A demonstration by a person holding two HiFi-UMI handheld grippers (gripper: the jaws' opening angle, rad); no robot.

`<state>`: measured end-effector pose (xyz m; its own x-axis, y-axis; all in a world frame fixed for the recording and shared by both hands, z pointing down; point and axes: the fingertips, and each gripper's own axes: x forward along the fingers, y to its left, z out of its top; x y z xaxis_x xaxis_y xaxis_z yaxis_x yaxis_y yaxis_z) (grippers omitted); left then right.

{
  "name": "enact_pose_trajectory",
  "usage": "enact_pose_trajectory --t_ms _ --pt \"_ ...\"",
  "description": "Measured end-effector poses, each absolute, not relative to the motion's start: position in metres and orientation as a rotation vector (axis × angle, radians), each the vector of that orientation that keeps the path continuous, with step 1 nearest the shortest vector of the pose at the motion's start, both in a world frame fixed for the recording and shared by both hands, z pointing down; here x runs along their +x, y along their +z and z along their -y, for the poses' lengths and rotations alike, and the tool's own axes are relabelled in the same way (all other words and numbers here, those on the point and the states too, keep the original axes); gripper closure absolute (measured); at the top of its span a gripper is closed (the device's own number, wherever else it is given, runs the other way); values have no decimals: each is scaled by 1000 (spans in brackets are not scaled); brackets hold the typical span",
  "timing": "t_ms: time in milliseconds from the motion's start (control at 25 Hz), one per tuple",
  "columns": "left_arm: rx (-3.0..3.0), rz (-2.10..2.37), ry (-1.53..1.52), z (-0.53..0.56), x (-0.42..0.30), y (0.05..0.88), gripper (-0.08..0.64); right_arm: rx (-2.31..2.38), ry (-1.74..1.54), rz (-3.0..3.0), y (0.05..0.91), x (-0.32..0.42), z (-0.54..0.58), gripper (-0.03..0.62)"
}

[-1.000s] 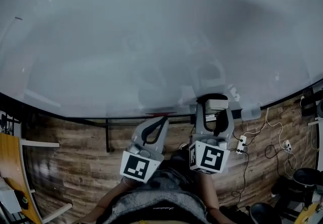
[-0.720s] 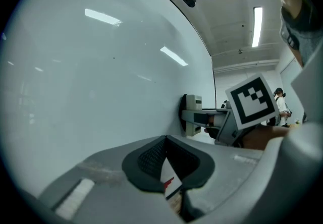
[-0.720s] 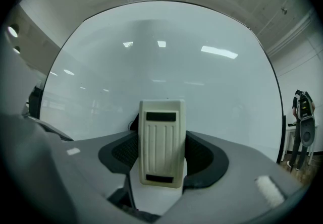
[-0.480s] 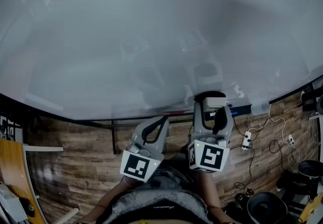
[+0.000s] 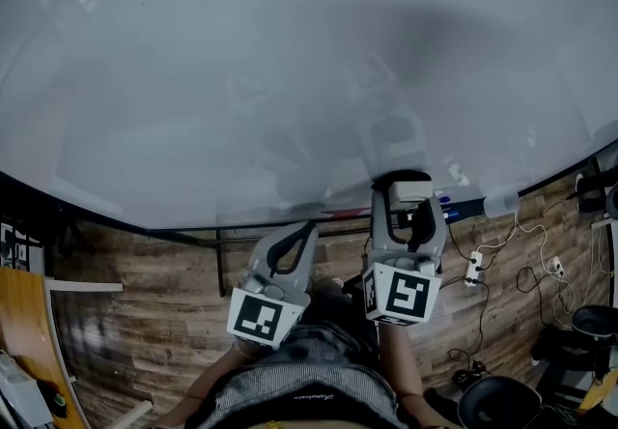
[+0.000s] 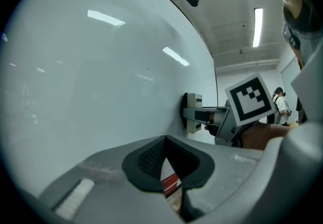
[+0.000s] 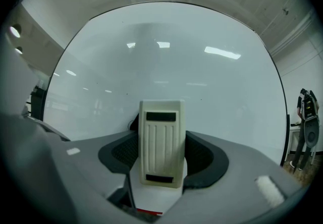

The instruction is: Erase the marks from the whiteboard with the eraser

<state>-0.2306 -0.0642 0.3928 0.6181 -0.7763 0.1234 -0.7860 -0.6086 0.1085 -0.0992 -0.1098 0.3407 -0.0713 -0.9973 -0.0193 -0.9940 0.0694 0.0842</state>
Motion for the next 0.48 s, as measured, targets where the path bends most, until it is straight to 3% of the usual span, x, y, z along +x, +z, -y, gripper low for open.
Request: enact_pose_trajectory --t_ms 480 --pt "2621 1430 99 62 -200 375 557 2029 -88 2336 338 -94 110 330"
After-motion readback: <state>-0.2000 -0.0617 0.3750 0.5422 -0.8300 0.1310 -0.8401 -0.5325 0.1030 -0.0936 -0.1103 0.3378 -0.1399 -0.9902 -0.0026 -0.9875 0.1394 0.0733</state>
